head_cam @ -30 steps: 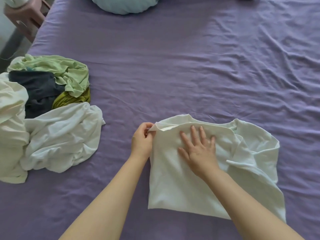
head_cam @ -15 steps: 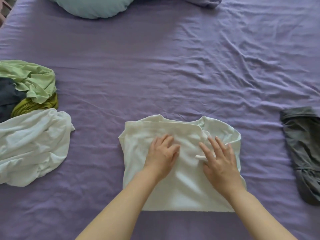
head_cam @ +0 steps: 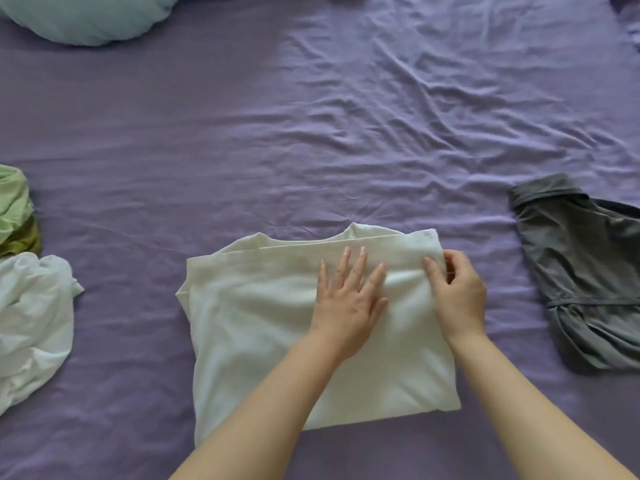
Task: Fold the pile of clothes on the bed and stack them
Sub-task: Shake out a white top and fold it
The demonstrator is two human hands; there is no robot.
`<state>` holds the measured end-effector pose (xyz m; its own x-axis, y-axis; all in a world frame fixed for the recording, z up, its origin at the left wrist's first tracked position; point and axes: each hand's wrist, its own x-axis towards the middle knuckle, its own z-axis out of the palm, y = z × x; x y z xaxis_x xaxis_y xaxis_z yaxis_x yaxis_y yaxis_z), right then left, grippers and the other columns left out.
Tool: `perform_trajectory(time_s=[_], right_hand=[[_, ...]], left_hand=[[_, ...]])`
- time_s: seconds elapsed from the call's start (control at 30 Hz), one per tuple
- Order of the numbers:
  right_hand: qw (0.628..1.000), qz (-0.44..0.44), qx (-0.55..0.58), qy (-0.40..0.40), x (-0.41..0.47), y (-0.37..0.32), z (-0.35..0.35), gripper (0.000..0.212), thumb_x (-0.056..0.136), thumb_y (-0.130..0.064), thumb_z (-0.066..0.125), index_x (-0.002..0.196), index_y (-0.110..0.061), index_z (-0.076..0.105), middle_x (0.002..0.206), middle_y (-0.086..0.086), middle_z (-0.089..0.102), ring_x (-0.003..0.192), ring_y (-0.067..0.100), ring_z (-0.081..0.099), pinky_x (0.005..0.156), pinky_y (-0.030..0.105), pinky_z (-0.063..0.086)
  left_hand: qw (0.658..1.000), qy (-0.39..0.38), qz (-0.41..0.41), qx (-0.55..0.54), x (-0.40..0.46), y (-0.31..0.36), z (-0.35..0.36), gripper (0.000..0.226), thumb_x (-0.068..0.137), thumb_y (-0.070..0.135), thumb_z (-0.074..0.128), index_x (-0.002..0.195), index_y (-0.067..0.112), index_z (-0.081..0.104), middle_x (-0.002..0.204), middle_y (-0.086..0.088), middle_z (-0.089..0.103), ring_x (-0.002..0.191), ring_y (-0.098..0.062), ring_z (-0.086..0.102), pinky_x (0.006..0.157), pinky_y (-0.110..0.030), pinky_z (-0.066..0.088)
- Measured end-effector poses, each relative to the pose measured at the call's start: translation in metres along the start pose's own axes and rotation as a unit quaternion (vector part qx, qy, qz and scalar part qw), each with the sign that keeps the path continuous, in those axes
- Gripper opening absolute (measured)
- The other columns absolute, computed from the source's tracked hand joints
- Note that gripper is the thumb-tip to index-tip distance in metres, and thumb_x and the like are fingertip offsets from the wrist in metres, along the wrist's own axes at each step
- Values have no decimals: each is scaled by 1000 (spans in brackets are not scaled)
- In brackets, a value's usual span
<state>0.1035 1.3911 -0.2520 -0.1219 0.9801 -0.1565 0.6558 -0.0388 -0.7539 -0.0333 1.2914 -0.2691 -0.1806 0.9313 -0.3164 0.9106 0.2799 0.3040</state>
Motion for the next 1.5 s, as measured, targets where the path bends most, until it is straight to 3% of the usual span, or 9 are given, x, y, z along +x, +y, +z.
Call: perform_trajectory(time_s=[0.13, 0.37, 0.57, 0.63, 0.77, 0.87, 1.17, 1.37, 1.5], right_hand=[[999, 3, -47, 2, -1, 14, 1, 36, 89, -25, 65, 120, -10, 54, 104, 6, 64, 94, 25, 60, 80, 37, 44], [996, 37, -59, -53, -47, 28, 4, 58, 89, -27, 64, 139, -9, 41, 131, 10, 56, 117, 28, 54, 90, 36, 42], [990, 60, 81, -103, -62, 3, -12, 58, 88, -23, 63, 140, -33, 38, 137, -9, 52, 122, 7, 51, 93, 24, 40], [968, 69, 179, -159, -68, -14, -15, 64, 89, -18, 62, 140, -43, 33, 138, -14, 50, 120, -2, 51, 97, 25, 43], [911, 89, 317, -250, -86, -57, -6, 55, 86, -12, 67, 129, -39, 48, 129, -10, 60, 119, 10, 57, 99, 38, 47], [899, 74, 324, -284, -105, -88, 9, 43, 82, -14, 73, 117, -34, 60, 112, -3, 69, 108, 19, 63, 91, 39, 51], [889, -71, 123, -435, -166, -150, 92, 80, 86, -3, 57, 147, -34, 16, 153, -14, 22, 141, 6, 25, 115, 33, 29], [866, -62, 55, -493, -179, -144, 136, 72, 92, -5, 50, 151, -24, 13, 153, -9, 24, 130, 7, 36, 112, 30, 32], [952, -35, 10, -305, -169, -117, 125, 54, 91, 0, 49, 142, -12, 39, 140, 2, 47, 123, 17, 47, 104, 33, 39]], left_hand=[[997, -7, 11, 74, 15, 8, 13, 67, 85, 66, -6, 143, 37, -22, 144, 3, -41, 131, -24, -45, 110, -58, -22], [993, -64, -19, 95, 35, 7, 25, 70, 81, 74, -7, 137, 39, -30, 150, 2, -35, 136, -24, -39, 103, -59, -30], [993, -63, -62, -82, 21, 17, -19, 58, 98, 56, 26, 151, 32, 22, 162, -2, 0, 148, -25, -9, 117, -49, -5], [949, 24, -105, -296, 0, 22, -35, 45, 100, 41, 40, 141, 22, 45, 153, -6, 32, 143, -25, 24, 117, -39, 19], [768, 35, -168, -617, -47, 22, -74, 25, 100, 33, 46, 114, 28, 66, 111, 4, 70, 103, -8, 64, 87, -23, 51], [705, 22, -205, -679, -77, 2, -94, 24, 98, 42, 45, 102, 35, 67, 94, 15, 73, 86, -3, 69, 70, -18, 52], [536, 66, -266, -799, -139, -104, -90, 67, 92, 66, 26, 131, 22, 57, 127, -6, 64, 117, -22, 60, 99, -38, 48], [586, 70, -329, -737, -152, -151, -69, 61, 97, 60, 26, 116, 18, 67, 107, -3, 73, 98, -15, 69, 74, -23, 54], [736, 81, -375, -558, -152, -164, -55, 55, 87, 50, 59, 131, 17, 56, 127, -3, 60, 122, -24, 53, 102, -39, 45]])
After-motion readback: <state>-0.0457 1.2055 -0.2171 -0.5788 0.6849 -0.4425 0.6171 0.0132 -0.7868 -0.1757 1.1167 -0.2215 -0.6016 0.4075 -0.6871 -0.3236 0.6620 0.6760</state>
